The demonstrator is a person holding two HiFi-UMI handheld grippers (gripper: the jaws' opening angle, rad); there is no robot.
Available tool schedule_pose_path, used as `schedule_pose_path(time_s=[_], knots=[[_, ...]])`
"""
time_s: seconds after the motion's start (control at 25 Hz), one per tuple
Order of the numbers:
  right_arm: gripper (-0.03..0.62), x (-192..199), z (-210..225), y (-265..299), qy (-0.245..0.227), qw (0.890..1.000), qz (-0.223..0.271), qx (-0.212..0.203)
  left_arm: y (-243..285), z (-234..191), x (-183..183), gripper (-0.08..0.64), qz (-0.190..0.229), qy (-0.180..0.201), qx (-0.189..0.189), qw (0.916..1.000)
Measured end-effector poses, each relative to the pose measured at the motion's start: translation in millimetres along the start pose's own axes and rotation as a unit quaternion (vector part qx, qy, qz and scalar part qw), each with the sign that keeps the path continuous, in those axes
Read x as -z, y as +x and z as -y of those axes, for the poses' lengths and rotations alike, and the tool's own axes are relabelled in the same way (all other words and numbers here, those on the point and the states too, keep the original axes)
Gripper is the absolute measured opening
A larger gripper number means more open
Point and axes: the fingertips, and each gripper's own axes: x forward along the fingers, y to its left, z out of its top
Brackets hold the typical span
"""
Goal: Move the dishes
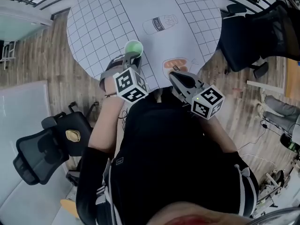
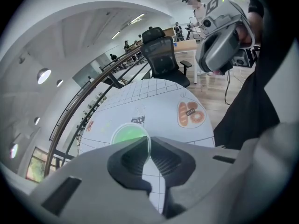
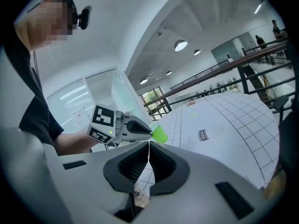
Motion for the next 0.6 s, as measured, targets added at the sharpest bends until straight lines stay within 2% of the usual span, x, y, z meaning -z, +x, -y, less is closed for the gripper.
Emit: schedule_pose_path(time_s=[0.24, 0.4, 0.6], knots=[[0.02, 14.0, 19.7, 17.3, 0.028, 0.999, -0.022, -0.017, 46.9, -13.6, -3.9, 0.023, -0.013, 0.005, -0.008, 0.9999], [0.02, 15.3, 20.2, 23.5, 0.029, 0.999, -0.029, -0.025, 81.0, -21.2, -3.5, 0.023, -0.019, 0.009, -0.006, 0.9998], [0.02, 26.8, 35.2, 17.9, 0.037, 0.998, -0.05, -0.008, 109.9, -23.2, -9.1, 0.023, -0.011, 0.006, 0.006, 0.9999]])
